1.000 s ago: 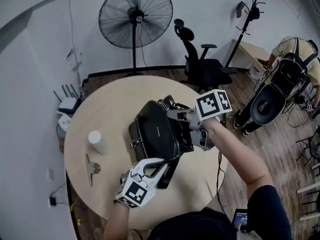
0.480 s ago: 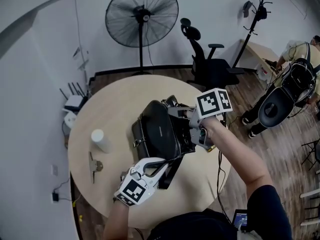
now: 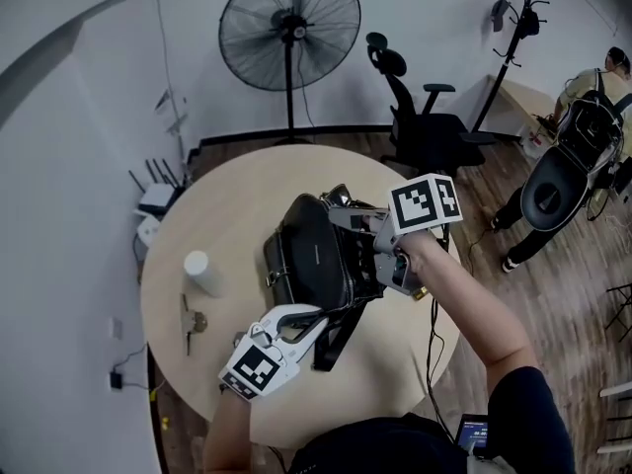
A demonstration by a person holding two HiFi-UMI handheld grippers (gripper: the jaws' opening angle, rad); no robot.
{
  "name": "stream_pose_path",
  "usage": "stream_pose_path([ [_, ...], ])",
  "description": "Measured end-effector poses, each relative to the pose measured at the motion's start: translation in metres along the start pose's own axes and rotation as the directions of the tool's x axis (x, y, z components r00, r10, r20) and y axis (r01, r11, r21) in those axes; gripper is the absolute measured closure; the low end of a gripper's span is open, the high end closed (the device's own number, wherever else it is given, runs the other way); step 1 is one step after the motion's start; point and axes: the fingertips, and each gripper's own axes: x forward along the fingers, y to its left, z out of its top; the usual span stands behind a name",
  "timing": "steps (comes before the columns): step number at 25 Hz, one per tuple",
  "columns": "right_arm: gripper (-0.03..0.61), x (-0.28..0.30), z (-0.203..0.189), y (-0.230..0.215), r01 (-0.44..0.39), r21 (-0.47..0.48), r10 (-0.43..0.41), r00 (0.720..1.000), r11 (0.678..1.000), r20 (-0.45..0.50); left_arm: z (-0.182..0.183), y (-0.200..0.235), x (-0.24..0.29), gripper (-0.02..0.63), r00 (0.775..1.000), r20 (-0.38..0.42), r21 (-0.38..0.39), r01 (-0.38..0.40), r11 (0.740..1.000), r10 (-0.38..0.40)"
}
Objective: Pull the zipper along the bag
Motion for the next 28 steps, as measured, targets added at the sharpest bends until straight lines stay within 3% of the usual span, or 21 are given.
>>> stream_pose_path([
  [14,0.511,-0.031,-0.012,0.027,-0.09,-0.05,0.092,0.995,0.995,0.049,0.008,0.012,-0.011,0.566,0.978,-0.053,-0.058,-0.204,0.977,0.201],
  [19,0.512,-0.044,-0.012,0.029,-0.107,-0.084,0.114,0.99,0.991,0.087,0.021,0.015,-0.018,0.575,0.968,-0.028,-0.089,-0.25,0.964,0.248],
  [24,0.518,-0.051,-0.023,0.026,-0.12,-0.103,0.131,0.985,0.987,0.109,0.035,0.025,-0.032,0.592,0.947,0.001,-0.154,-0.319,0.935,0.323],
  [28,0.523,-0.062,-0.031,0.025,-0.132,-0.114,0.147,0.98,0.985,0.136,0.046,0.037,-0.042,0.595,0.914,0.016,-0.2,-0.395,0.897,0.406],
])
